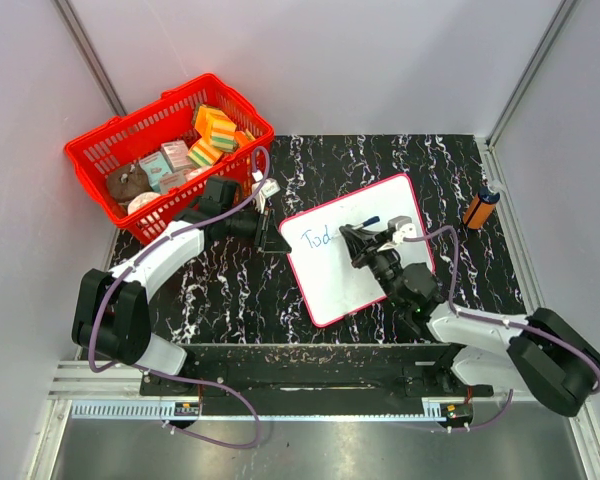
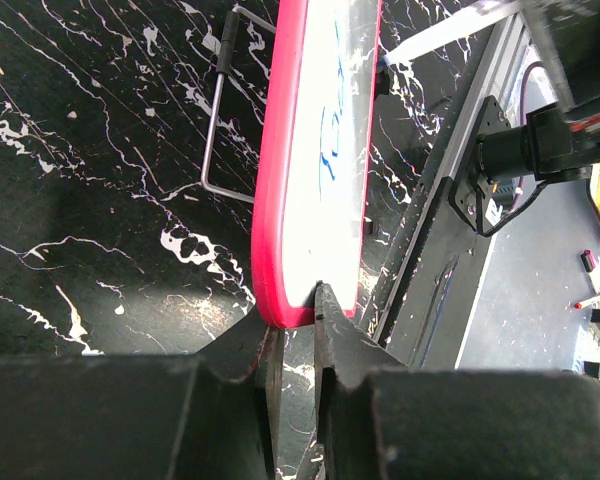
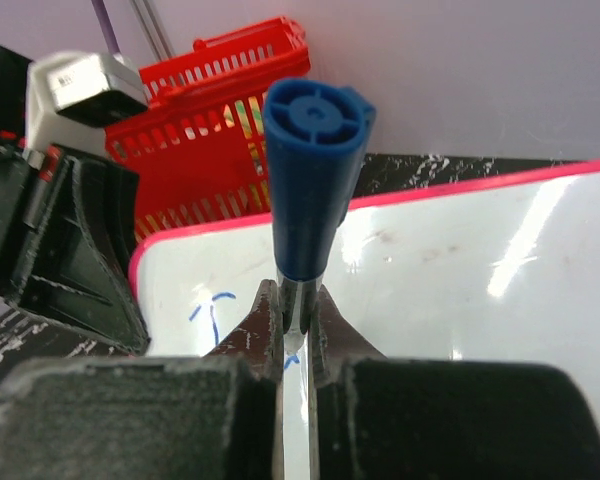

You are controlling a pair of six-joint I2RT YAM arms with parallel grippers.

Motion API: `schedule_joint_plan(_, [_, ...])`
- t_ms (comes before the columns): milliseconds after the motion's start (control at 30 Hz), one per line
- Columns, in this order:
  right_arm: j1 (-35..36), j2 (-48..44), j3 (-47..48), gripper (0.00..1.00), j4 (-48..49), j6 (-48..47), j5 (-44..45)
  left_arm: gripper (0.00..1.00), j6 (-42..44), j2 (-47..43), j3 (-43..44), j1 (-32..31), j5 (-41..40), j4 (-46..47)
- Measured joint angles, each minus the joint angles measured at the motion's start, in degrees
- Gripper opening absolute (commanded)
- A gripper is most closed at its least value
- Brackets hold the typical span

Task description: Write a sentence on the whiteboard

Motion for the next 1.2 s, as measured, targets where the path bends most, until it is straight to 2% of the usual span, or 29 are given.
schedule_joint_plan(200, [0.00,-5.57,0.57,0.00,-1.60,-0.44,0.24,0.00,0.00,0.00,0.00,0.00,0.00,0.00])
schedule_joint_plan(500, [-0.96,-1.42,2.51,0.00,-4.20,-1.31,0.52,0.00,0.00,0.00,0.00,-0.02,0.00,-0.02])
schedule_joint_plan(1200, [-2.78,1.14,3.48,0.00,-4.72,-0.33,0.17,0.00,0.02,-0.02,0.02,-0.11,-0.31,-0.13])
